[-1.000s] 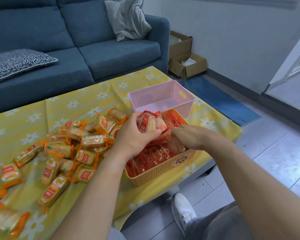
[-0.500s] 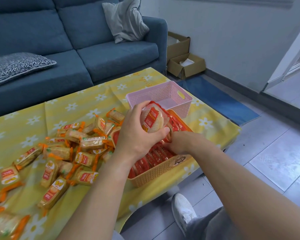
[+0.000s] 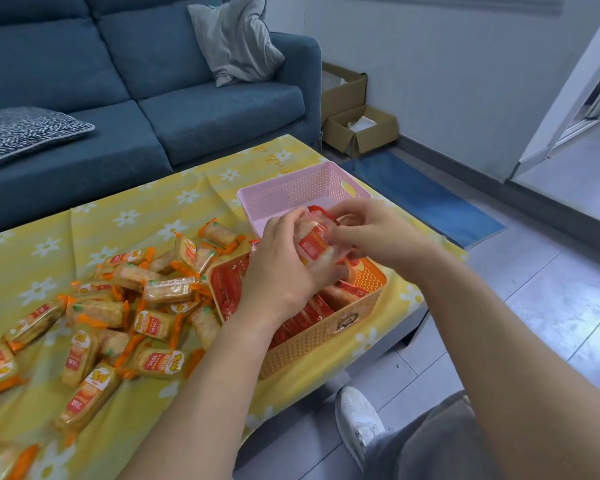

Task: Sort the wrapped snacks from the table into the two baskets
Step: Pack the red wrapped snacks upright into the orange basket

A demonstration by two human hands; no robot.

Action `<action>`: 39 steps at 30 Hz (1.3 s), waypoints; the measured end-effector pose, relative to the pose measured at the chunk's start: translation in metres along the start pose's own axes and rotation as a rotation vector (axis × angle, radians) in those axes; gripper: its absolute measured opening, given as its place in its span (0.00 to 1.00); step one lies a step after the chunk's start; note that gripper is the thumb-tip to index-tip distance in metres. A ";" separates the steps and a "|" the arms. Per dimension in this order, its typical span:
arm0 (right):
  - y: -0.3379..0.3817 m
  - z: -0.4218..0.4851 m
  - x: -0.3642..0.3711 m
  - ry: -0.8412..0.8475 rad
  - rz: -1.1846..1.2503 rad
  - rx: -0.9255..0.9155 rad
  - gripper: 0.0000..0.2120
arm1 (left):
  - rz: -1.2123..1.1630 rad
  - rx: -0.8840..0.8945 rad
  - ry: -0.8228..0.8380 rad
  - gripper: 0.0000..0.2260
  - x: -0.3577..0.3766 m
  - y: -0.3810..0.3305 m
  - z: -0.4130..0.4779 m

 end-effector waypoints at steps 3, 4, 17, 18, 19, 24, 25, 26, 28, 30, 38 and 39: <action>-0.003 0.000 -0.026 -0.148 -0.004 -0.059 0.11 | -0.139 0.060 -0.016 0.24 -0.003 -0.001 0.003; 0.000 -0.002 -0.028 -0.175 0.008 -0.092 0.11 | -0.153 0.073 -0.029 0.17 -0.005 -0.001 0.004; -0.024 -0.017 -0.042 -0.303 0.038 0.135 0.19 | 0.018 0.130 0.122 0.13 0.034 -0.015 0.006; -0.023 -0.017 -0.045 -0.314 -0.027 0.124 0.21 | 0.139 0.124 0.129 0.11 0.032 -0.012 0.007; -0.021 -0.018 -0.046 -0.318 -0.091 0.104 0.21 | 0.303 0.125 0.132 0.11 0.031 -0.011 0.007; -0.021 -0.006 -0.020 -0.099 -0.418 0.084 0.21 | 0.606 0.078 0.305 0.13 0.050 0.002 0.006; -0.022 -0.005 -0.015 -0.065 -0.467 0.103 0.21 | 0.604 0.084 0.284 0.11 0.049 0.002 0.007; -0.022 -0.004 -0.011 -0.040 -0.504 0.116 0.20 | 0.598 0.087 0.249 0.09 0.045 0.004 0.008; -0.019 -0.003 -0.003 -0.012 -0.550 0.114 0.16 | 0.578 0.084 0.195 0.07 0.036 0.008 0.010; -0.016 -0.002 0.010 0.007 -0.587 0.103 0.15 | 0.556 0.077 0.190 0.07 0.033 0.013 0.011; -0.038 0.020 0.050 0.205 -0.716 0.315 0.08 | 0.193 -0.037 -0.071 0.14 -0.024 0.028 0.009; -0.038 0.020 0.049 0.206 -0.721 0.320 0.08 | 0.277 -0.114 -0.093 0.12 -0.031 0.035 0.007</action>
Point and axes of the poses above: each hand's wrist, its own z-axis towards the middle knuckle, its own x-axis out of the palm, y = z × x, the point moved 8 cm from there along z, towards the middle knuckle, and after that the axes turned 13 degrees about y, right-handed, at the moved point
